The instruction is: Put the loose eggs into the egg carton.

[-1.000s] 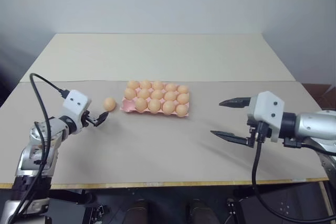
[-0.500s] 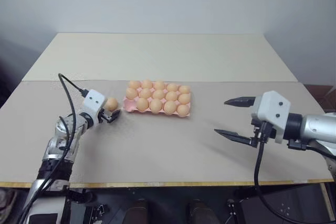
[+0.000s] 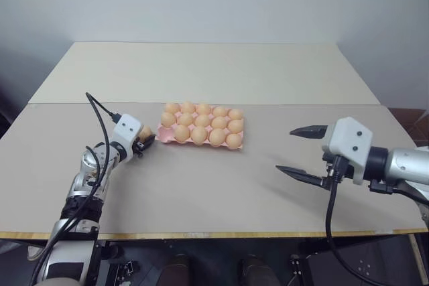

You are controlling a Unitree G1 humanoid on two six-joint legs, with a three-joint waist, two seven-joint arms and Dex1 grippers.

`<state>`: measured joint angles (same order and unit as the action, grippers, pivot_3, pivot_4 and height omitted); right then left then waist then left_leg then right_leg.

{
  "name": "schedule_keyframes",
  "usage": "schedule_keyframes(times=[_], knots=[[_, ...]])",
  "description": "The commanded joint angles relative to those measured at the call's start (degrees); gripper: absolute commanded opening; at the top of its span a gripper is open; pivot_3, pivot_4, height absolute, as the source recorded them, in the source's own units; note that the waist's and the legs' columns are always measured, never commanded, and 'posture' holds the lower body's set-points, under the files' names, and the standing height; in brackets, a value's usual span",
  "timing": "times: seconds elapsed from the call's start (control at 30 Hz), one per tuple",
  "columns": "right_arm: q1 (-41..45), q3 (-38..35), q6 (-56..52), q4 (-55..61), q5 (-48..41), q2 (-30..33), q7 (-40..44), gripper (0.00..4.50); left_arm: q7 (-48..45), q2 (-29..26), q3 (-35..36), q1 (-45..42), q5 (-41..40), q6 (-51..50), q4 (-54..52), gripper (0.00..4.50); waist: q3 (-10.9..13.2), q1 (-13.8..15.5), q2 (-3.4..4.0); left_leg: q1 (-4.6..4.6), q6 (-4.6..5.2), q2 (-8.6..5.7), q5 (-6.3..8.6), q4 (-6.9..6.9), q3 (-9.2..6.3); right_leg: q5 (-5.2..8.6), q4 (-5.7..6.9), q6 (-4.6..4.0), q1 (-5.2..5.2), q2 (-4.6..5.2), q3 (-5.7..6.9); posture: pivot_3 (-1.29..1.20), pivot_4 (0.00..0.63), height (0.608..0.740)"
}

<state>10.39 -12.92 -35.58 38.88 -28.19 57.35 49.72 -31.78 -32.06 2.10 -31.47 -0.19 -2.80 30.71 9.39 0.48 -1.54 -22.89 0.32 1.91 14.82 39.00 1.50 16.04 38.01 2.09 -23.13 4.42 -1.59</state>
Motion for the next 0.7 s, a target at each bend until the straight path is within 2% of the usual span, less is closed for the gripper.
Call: schedule_keyframes(times=[0.03, 0.23, 0.4, 0.5, 0.7], knots=[[0.7, -1.6, 0.0, 0.9, 0.1, 0.6, -0.8, 4.5, 1.8, -0.5, 0.3, -0.5, 1.1, 0.3, 1.1, 1.89, 0.0, 0.0, 0.0, 0.0, 0.0, 0.0, 0.0, 0.0, 0.0, 0.0, 0.0, 0.0, 0.0, 0.0, 0.0, 0.0, 0.15, 0.74], [1.0, -1.3, 0.2, 0.9, 0.5, 0.5, -1.3, 4.5, 1.1, -1.9, 2.8, 1.4, -1.2, -0.4, -5.6, 1.89, 0.0, -0.2, 0.0, 0.0, 0.0, 0.01, 0.0, 0.0, 0.0, 0.0, 0.01, 0.0, -0.01, -0.01, -0.01, 0.0, 0.15, 0.74], [0.7, -1.5, 0.0, 1.6, 0.4, 0.3, -2.0, 4.5, -2.9, -1.7, 6.8, 2.1, -8.0, 3.0, -12.7, 1.89, 0.0, 0.0, 0.0, -0.06, 0.0, 0.02, 0.0, 0.01, -0.02, 0.0, 0.0, 0.0, -0.04, 0.01, 0.0, 0.0, 0.15, 0.74], [0.5, -1.6, -0.2, 1.9, 0.3, 0.2, -2.5, 4.5, -5.2, -0.1, 6.5, 0.9, -10.8, 3.0, -15.4, 1.89, 0.0, 0.3, 0.0, -0.04, 0.0, 0.0, 0.0, 0.03, -0.02, 0.0, 0.0, 0.01, 0.01, 0.04, 0.02, 0.0, 0.15, 0.74], [-0.1, -3.3, -0.8, 2.8, -0.1, 0.7, -3.1, 4.5, -9.3, 2.1, 2.9, 0.5, -11.3, 2.0, -16.6, 1.89, 0.0, 0.2, 0.0, -0.04, 0.0, -0.01, 0.0, 0.07, -0.01, -0.02, -0.01, 0.04, 0.02, 0.0, 0.01, 0.0, 0.15, 0.74]])
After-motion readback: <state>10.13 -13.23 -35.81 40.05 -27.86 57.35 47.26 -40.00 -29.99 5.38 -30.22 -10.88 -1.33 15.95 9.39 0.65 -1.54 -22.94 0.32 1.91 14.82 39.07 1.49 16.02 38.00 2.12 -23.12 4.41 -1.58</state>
